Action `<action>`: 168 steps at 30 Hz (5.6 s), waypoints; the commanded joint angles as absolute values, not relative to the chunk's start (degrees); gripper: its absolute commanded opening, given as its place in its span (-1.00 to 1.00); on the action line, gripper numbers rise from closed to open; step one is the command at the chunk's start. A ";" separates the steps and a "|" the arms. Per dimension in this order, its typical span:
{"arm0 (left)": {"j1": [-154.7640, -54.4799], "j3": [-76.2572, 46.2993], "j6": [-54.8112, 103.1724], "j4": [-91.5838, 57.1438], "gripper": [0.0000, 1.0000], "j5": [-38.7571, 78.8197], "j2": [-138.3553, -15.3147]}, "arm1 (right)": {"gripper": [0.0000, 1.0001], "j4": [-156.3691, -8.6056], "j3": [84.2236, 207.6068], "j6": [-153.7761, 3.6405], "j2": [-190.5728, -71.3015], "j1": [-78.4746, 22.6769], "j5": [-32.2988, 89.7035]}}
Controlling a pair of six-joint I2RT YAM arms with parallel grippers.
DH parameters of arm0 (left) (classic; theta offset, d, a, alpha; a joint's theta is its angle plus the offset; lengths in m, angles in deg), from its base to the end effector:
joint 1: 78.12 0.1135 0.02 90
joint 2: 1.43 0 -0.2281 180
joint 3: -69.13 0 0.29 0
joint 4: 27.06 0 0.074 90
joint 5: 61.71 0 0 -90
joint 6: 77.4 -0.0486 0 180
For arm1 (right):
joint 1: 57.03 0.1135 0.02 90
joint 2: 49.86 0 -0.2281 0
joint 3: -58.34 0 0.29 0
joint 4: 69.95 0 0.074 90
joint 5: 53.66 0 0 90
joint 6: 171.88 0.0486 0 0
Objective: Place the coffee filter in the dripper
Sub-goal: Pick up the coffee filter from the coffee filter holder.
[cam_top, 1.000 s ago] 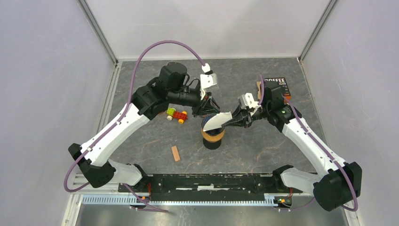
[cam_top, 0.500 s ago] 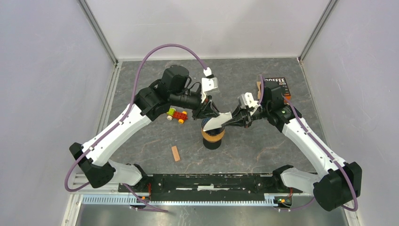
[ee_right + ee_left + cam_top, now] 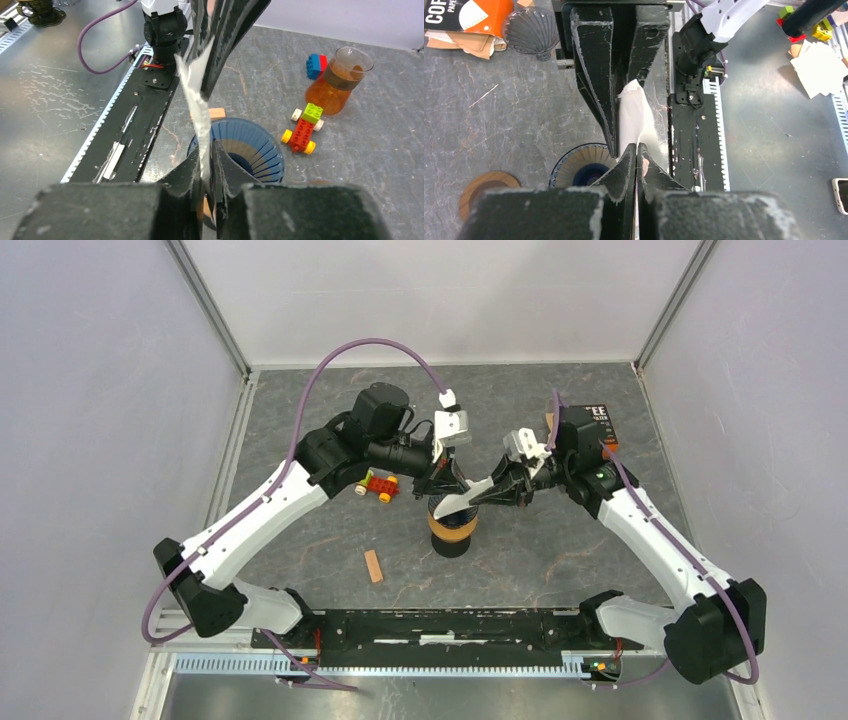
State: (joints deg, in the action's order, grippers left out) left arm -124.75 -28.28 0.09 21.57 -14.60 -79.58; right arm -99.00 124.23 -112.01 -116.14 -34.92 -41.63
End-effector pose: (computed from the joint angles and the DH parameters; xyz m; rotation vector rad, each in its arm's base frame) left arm 0.2111 -0.2717 0.3786 1.4383 1.5694 -1.1350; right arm 0.2522 0.1538 0.2790 -1.4487 1.1559 1.2844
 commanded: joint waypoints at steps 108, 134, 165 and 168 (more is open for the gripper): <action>-121.72 -33.27 28.33 6.21 -0.68 23.94 -84.17 | -1.00 -90.82 141.57 -83.79 -122.18 -30.86 16.62; -126.02 -39.83 13.55 6.84 0.40 35.77 -89.01 | -1.00 -90.54 137.52 -84.74 -121.18 -30.48 15.14; -126.03 -40.25 19.84 7.29 0.27 41.36 -91.64 | -1.00 -91.04 136.69 -85.57 -119.85 -29.54 19.11; -126.02 -41.72 21.98 7.33 0.30 39.63 -92.29 | -1.00 -91.25 136.54 -85.92 -120.12 -29.10 20.80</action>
